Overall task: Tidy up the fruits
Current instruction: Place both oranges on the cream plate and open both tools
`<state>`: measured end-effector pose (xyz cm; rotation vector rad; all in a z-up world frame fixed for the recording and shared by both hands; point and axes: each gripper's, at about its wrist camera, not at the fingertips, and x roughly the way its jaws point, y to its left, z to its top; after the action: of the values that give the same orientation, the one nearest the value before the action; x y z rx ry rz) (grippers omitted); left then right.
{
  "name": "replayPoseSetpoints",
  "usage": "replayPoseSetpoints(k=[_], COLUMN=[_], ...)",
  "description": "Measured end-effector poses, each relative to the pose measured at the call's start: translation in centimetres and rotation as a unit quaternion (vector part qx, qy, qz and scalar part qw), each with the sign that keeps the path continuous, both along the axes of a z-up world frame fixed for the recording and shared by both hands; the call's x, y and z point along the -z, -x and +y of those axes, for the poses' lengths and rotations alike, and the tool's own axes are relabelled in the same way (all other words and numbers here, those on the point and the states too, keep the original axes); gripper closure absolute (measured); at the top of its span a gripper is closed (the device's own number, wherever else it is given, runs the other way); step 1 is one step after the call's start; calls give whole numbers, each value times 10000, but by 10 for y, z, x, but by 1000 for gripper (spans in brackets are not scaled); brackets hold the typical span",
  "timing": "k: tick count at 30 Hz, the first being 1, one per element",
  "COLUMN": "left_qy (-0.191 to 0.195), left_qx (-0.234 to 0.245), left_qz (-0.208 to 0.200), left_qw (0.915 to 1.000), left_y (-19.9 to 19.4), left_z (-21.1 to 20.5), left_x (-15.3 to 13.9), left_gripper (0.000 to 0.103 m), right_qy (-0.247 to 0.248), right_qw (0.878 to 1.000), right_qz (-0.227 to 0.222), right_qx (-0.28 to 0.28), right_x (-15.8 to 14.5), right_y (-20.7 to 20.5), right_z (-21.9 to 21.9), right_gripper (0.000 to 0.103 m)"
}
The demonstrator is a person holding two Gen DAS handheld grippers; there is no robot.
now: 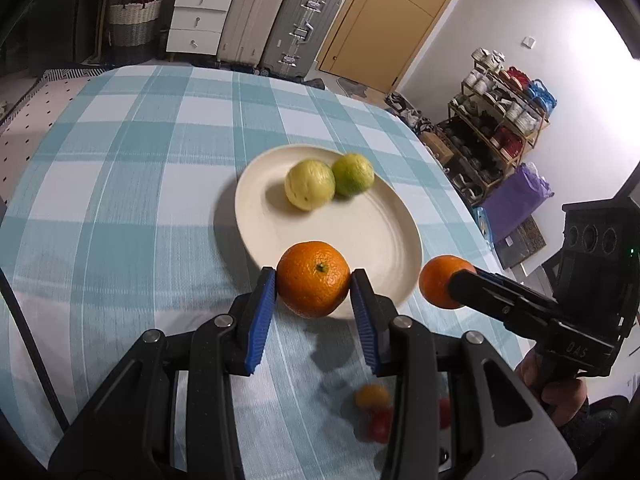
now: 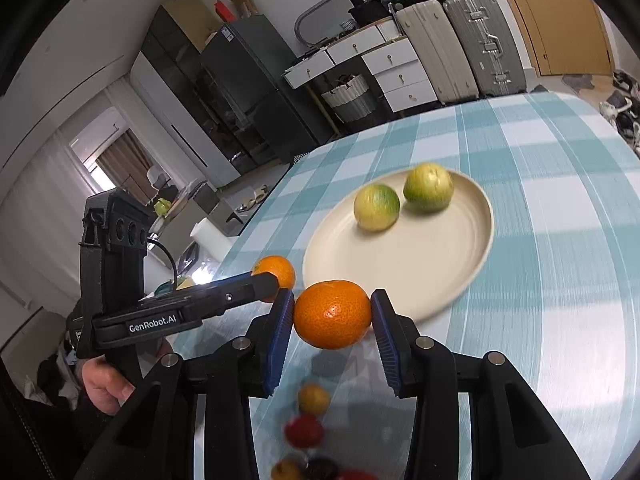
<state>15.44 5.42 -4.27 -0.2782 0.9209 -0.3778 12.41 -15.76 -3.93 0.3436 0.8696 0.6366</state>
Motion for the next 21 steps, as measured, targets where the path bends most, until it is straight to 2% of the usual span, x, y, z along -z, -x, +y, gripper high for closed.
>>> replayPoseSetpoints(k=[6, 21], left_qy=[-26, -54], left_qx=[-88, -71], left_qz=[37, 240], left_qw=[10000, 9997], left_y=[-24, -83], left_z=[-3, -6], left_x=[5, 26], left_gripper=[68, 68], right_qy=[172, 133], right_qw=[9997, 9975], right_qz=[125, 544], right_qx=[108, 438], right_x=[5, 28], right_y=[-32, -94], right_z=[6, 7], right_gripper=[62, 62])
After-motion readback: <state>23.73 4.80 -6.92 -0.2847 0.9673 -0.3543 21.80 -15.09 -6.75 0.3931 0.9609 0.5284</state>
